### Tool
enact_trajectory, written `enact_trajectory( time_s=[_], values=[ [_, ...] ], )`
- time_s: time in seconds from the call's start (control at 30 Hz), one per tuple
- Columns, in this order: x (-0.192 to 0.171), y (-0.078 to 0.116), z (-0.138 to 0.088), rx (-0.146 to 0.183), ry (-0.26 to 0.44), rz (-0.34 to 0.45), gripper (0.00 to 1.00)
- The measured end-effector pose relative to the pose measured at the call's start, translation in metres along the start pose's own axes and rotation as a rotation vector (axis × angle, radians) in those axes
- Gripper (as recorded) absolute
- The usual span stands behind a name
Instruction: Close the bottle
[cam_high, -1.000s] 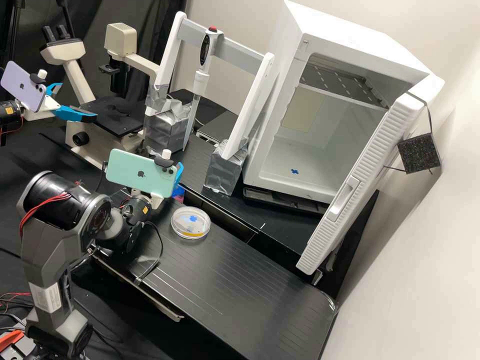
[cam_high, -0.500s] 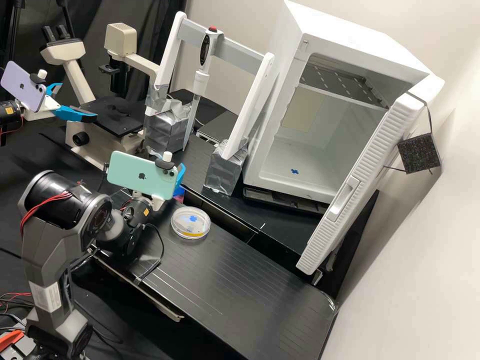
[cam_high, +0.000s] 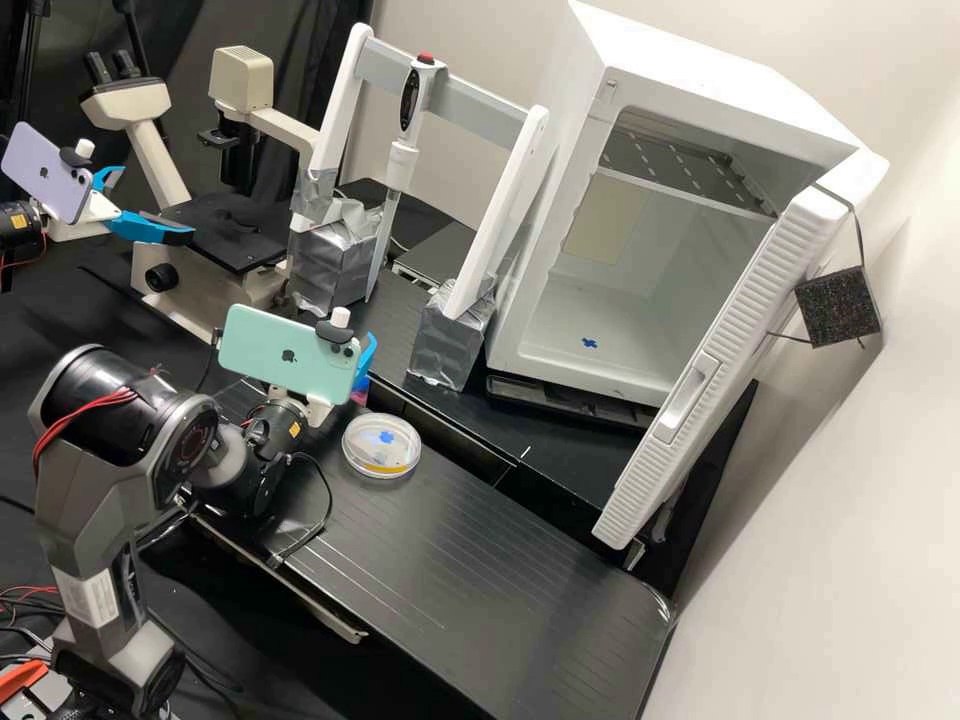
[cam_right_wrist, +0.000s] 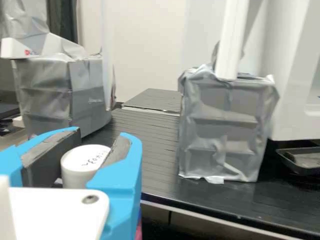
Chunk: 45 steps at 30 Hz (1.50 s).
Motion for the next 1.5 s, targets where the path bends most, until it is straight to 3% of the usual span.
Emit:
enact_trajectory(
  time_s=[0.87,1.13,1.5],
  values=[
    [0.001,-0.009,-0.009,-0.010,0.027,-0.039,0.00],
    [0.007,0.000,-0.004,-0.021,-0.014,-0.018,0.00],
    [0.009,0.001,-0.005,-0.022,-0.018,-0.024,0.00]
  ],
)
